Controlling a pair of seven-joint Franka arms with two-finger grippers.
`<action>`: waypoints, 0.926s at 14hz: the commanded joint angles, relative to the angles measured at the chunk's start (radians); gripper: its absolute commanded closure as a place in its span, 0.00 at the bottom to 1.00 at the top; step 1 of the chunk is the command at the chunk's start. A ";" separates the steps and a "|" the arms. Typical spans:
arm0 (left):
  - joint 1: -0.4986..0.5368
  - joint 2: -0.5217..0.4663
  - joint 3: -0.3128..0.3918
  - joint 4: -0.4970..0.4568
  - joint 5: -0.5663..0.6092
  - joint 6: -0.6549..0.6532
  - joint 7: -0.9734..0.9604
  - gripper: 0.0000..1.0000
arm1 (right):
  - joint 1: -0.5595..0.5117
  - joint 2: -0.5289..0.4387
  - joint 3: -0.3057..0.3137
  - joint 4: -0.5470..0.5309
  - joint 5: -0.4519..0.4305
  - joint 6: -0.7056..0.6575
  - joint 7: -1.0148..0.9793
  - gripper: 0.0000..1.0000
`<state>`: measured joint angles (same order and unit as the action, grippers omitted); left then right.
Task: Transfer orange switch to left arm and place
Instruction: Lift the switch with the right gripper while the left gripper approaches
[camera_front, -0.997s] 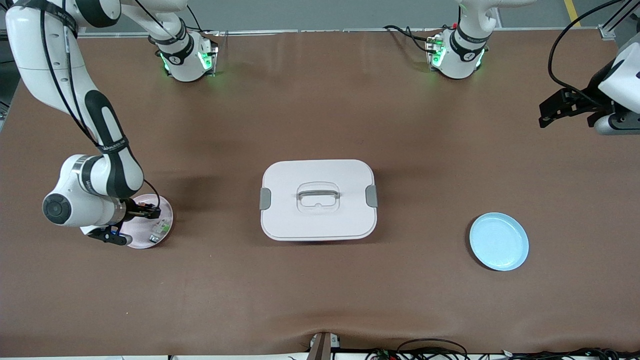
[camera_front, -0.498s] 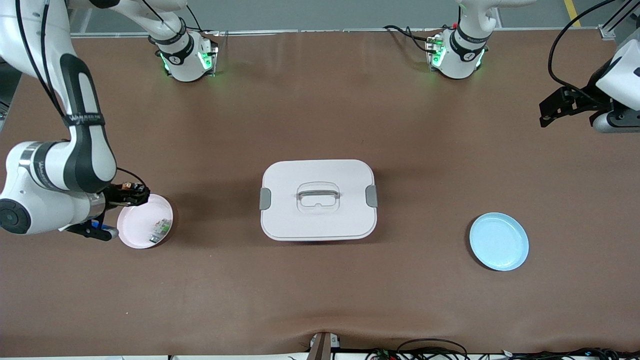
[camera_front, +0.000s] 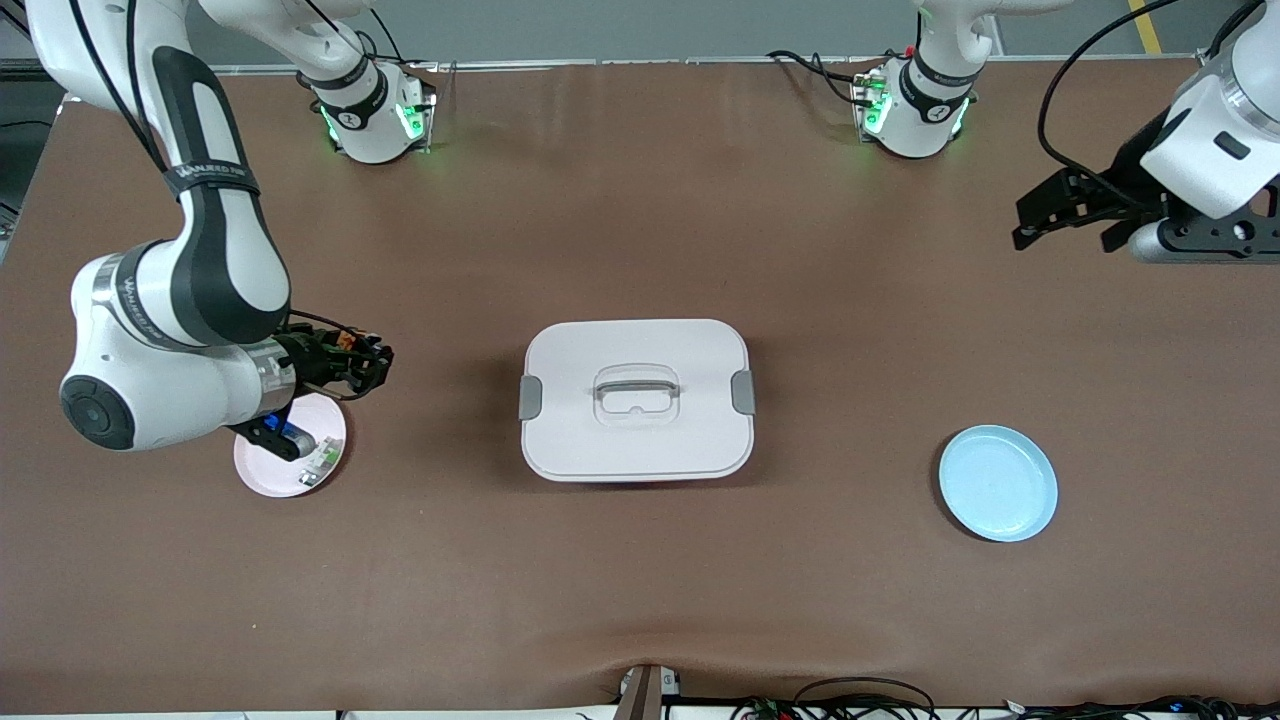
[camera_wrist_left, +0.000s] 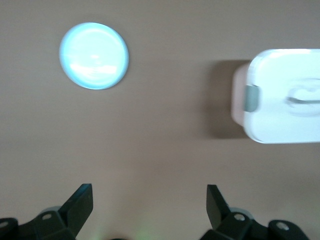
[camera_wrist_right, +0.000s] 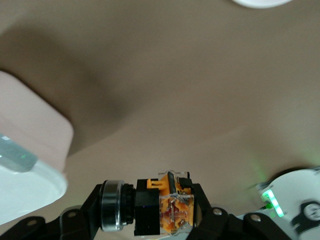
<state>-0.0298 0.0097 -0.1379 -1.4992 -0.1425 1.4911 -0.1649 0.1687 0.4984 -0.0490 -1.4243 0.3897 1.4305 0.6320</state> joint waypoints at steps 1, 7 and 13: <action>-0.002 0.021 -0.009 0.002 -0.055 0.012 0.047 0.00 | 0.000 -0.014 0.011 0.005 0.168 -0.027 0.150 0.82; -0.010 0.162 -0.109 0.068 -0.176 0.127 0.058 0.00 | 0.067 -0.012 0.038 0.028 0.434 0.031 0.421 0.82; -0.068 0.231 -0.150 0.080 -0.320 0.297 -0.007 0.00 | 0.257 -0.021 0.041 0.031 0.497 0.357 0.774 0.82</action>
<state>-0.0685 0.2222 -0.2825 -1.4465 -0.4116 1.7649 -0.1306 0.3692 0.4972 0.0002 -1.3956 0.8628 1.7099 1.2858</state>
